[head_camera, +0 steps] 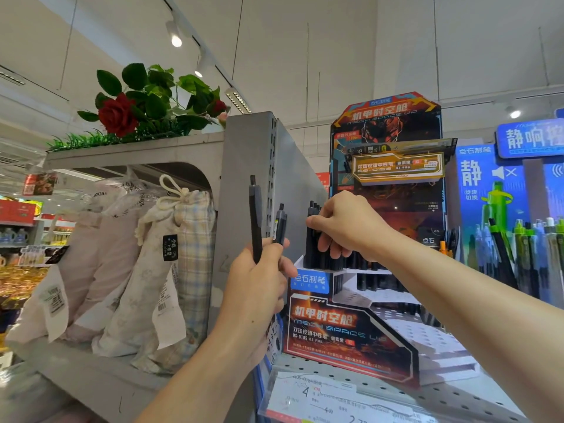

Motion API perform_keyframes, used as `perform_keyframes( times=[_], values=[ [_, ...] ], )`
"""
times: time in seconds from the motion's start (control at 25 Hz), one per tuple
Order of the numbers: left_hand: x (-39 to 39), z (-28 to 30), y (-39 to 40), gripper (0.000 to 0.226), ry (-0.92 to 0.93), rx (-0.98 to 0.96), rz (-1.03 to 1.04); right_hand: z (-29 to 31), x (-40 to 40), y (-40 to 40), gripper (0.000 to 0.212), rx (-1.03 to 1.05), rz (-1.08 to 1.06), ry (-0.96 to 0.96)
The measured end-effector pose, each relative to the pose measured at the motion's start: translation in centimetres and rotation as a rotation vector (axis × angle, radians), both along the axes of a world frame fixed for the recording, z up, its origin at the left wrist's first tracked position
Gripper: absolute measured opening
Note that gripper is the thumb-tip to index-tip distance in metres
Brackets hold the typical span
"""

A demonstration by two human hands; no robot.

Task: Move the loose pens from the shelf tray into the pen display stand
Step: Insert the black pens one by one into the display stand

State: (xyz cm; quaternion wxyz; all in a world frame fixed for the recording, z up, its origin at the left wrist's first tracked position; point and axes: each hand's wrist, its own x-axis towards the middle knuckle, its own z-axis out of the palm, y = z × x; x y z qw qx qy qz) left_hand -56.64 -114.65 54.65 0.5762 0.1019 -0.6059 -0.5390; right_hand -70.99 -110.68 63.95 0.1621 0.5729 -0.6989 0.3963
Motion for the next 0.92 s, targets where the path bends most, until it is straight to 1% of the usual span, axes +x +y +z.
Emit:
perform_keyframes(
  times=[0.16,0.24,0.28,0.32,0.36,0.44,0.48,0.56,0.64,0.72,0.84,0.92],
  values=[
    [-0.1,-0.2,0.5,0.016,0.005,-0.069,0.029,-0.1,0.2,0.4,0.037,0.017,-0.02,0.082],
    [-0.2,-0.2,0.9,0.014,0.001,-0.087,0.031,-0.1,0.2,0.9,0.035,-0.02,-0.042,0.125],
    [-0.4,-0.1,1.1,0.015,0.0,-0.084,0.027,-0.1,0.1,1.2,0.034,-0.06,-0.007,0.11],
    [-0.5,0.0,1.2,0.019,0.0,-0.07,0.015,-0.2,0.1,1.5,0.031,-0.087,0.097,0.033],
    [-0.6,0.1,1.3,0.024,0.0,-0.052,-0.004,-0.2,0.0,1.9,0.026,-0.078,0.253,-0.092],
    [-0.8,0.3,1.4,0.029,0.001,-0.035,-0.044,-0.3,-0.1,2.7,0.018,0.039,0.594,-0.339],
    [-0.9,0.4,1.5,0.032,-0.002,-0.036,-0.061,-0.3,-0.3,3.1,0.018,0.09,0.727,-0.429],
    [-1.0,0.6,1.7,0.033,0.0,-0.047,-0.073,-0.3,-0.8,3.5,0.02,0.136,0.873,-0.525],
    [-1.2,0.7,1.9,0.032,-0.003,-0.066,-0.051,-0.2,-1.1,3.7,0.025,0.129,0.857,-0.492],
    [-1.4,0.7,2.0,0.031,-0.02,-0.08,-0.016,-0.2,-1.0,3.8,0.021,0.095,0.803,-0.438],
    [-1.5,0.5,1.7,0.031,-0.028,-0.051,-0.011,0.3,-1.0,3.9,0.018,-0.036,0.783,-0.511],
    [-1.3,0.2,1.6,0.029,-0.004,-0.011,-0.032,0.9,-1.3,4.0,0.018,-0.153,0.708,-0.525]
  ],
)
